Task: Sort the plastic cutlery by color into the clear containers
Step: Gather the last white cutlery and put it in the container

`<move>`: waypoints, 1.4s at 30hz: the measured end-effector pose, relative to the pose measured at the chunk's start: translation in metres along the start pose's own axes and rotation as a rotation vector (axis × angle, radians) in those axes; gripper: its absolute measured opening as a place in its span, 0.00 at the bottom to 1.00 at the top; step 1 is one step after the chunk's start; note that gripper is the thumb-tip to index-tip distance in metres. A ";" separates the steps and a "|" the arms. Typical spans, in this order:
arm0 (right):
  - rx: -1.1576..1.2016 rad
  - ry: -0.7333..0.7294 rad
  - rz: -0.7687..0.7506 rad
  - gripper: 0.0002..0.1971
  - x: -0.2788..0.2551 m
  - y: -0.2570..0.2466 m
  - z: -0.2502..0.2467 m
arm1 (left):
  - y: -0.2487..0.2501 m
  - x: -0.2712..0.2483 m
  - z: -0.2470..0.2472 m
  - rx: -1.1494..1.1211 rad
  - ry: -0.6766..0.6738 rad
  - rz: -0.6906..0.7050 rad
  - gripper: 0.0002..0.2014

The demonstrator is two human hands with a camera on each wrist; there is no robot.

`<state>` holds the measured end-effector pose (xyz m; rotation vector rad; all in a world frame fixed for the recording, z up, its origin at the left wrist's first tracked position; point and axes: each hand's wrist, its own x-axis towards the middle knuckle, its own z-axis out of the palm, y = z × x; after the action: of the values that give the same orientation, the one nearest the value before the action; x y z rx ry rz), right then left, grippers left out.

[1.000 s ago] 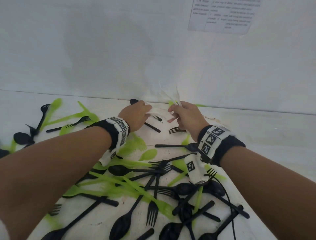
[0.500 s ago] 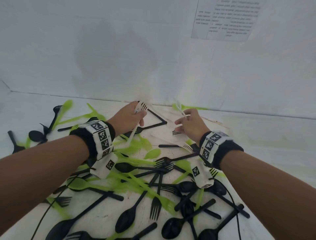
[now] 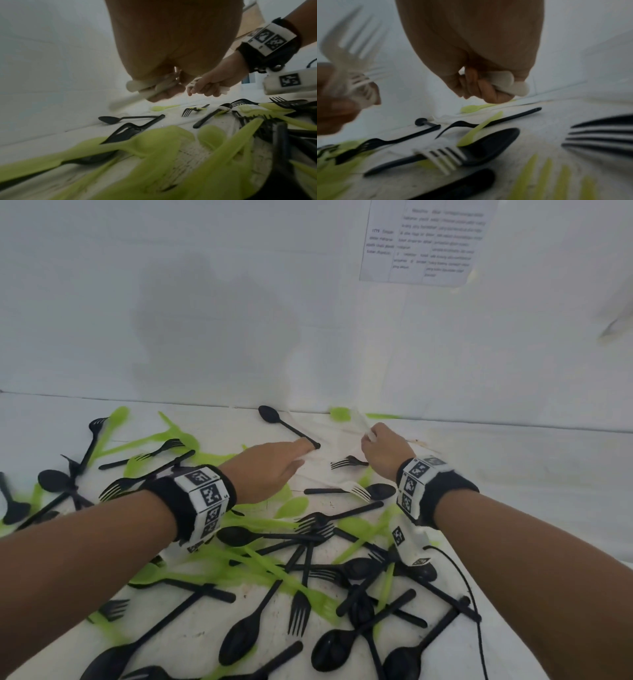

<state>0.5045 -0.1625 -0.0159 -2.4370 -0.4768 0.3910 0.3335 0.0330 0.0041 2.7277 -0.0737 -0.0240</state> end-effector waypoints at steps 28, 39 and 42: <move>-0.521 -0.111 -0.180 0.12 0.057 -0.029 0.016 | -0.024 -0.004 -0.013 -0.036 -0.164 -0.240 0.12; -0.370 -0.186 -0.159 0.20 0.056 -0.053 0.050 | -0.038 -0.025 -0.024 -0.099 -0.091 -0.306 0.10; -0.429 -0.173 -0.174 0.12 0.061 -0.056 0.060 | -0.038 -0.030 -0.024 -0.288 -0.029 -0.331 0.08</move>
<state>0.5217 -0.0639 -0.0367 -2.7521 -0.9223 0.4654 0.3065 0.0794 0.0109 2.4221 0.3462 -0.1558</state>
